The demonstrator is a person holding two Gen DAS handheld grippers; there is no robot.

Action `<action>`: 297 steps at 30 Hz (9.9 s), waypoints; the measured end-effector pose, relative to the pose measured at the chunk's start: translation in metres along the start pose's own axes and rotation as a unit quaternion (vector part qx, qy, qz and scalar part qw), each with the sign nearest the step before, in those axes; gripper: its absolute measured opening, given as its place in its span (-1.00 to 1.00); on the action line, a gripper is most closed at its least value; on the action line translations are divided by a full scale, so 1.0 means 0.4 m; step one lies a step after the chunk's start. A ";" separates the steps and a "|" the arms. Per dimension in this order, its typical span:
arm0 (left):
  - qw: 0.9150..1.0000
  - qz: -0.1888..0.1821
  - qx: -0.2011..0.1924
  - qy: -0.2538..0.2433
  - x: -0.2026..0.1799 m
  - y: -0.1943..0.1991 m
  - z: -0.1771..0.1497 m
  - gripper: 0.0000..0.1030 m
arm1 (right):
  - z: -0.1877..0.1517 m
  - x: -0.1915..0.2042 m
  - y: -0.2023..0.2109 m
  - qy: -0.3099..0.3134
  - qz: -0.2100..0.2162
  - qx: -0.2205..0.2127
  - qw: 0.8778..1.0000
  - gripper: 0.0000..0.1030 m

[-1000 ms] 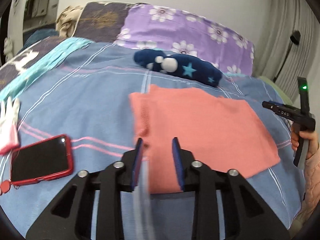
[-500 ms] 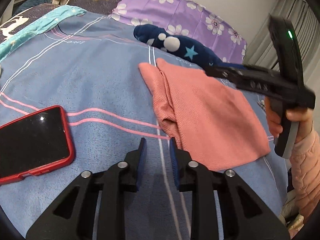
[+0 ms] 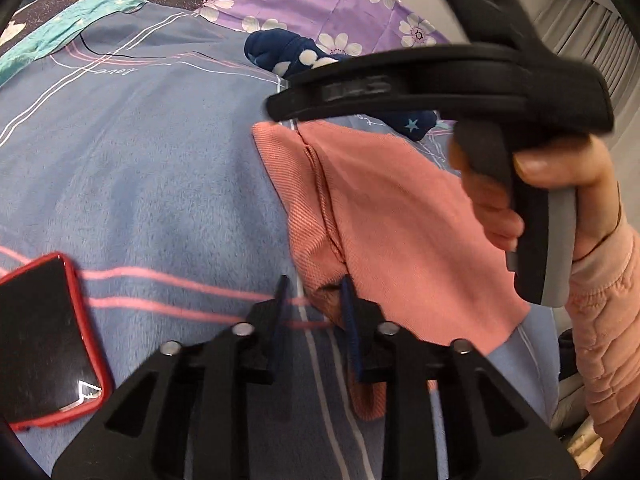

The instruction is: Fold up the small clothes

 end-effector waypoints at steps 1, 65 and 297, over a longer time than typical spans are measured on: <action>1.000 0.001 0.001 0.001 0.002 -0.004 -0.001 -0.83 | 0.003 0.005 -0.018 0.004 -0.007 0.009 1.000 0.04; 0.997 -0.052 0.025 -0.056 -0.051 0.068 -0.135 -0.72 | -0.149 -0.055 0.137 -0.001 0.041 -0.115 0.992 -0.05; 0.975 0.048 0.037 -0.215 -0.548 -0.213 0.003 0.34 | -0.986 -0.609 0.285 -0.373 0.094 -0.121 0.915 0.24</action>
Point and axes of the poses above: each gripper's, at about its wrist camera, not at the fingertips, and y roughly against the way its jaws point, x to its left, z to its top, the point moved 6 cm from there along -y, roughly the way its jaws point, and after that the axes turned 7 degrees about x, right-handed, at the moved point
